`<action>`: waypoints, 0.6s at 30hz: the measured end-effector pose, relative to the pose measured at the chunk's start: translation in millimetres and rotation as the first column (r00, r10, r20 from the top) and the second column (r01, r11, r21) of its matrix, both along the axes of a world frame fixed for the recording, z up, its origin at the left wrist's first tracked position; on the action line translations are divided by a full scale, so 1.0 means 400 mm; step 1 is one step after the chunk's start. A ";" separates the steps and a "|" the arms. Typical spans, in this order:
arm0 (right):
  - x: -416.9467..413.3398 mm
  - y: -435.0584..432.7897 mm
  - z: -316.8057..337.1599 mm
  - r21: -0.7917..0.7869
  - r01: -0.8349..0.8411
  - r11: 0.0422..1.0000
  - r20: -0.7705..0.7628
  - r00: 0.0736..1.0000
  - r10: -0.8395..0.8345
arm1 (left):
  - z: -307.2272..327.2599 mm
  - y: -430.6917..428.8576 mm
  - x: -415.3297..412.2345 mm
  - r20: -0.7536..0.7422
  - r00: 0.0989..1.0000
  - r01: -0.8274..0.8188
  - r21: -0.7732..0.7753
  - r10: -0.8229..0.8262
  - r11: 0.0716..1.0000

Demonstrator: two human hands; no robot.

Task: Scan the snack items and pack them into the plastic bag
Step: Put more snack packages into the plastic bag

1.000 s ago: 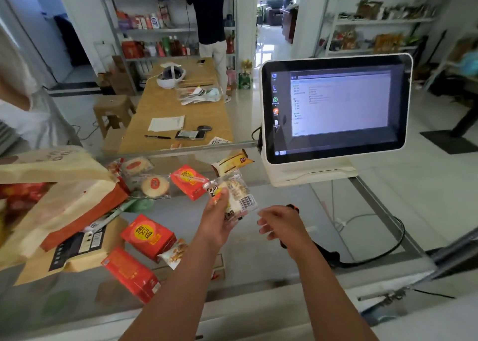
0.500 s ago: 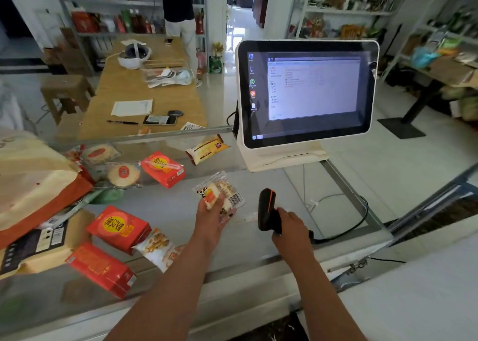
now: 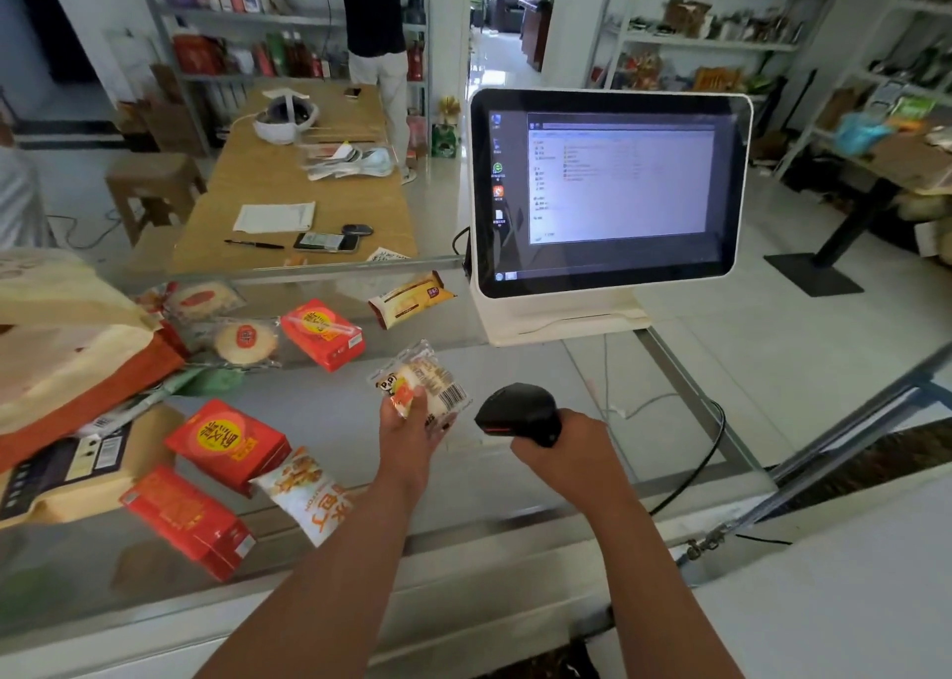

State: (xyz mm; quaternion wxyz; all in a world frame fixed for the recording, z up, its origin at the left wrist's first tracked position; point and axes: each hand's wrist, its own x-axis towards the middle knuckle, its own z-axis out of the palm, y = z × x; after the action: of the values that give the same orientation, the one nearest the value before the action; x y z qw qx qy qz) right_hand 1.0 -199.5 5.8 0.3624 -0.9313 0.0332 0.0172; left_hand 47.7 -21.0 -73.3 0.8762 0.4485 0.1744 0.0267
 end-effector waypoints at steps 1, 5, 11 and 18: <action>-0.003 0.003 0.004 0.008 -0.012 1.000 -0.009 1.000 0.013 | 0.000 -0.001 0.000 -0.008 1.000 -0.007 -0.007 0.007 1.000; -0.018 0.014 0.011 0.051 -0.010 0.999 0.019 1.000 0.009 | 0.002 0.000 0.000 -0.044 0.999 -0.015 -0.015 0.014 1.000; -0.024 0.026 0.018 0.118 -0.035 0.992 0.045 0.999 0.030 | -0.001 0.000 0.000 -0.051 0.999 -0.018 -0.005 0.018 1.000; -0.026 0.031 0.019 0.145 -0.028 0.989 0.045 0.999 0.022 | -0.004 0.002 -0.003 -0.060 0.998 -0.011 0.002 0.011 1.000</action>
State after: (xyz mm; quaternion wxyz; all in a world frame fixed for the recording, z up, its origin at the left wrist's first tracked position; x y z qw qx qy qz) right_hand -9.3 -187.1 13.4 0.4298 -0.9028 0.0125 0.0041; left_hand 46.6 -20.0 -74.7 0.8700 0.4488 0.2031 0.0182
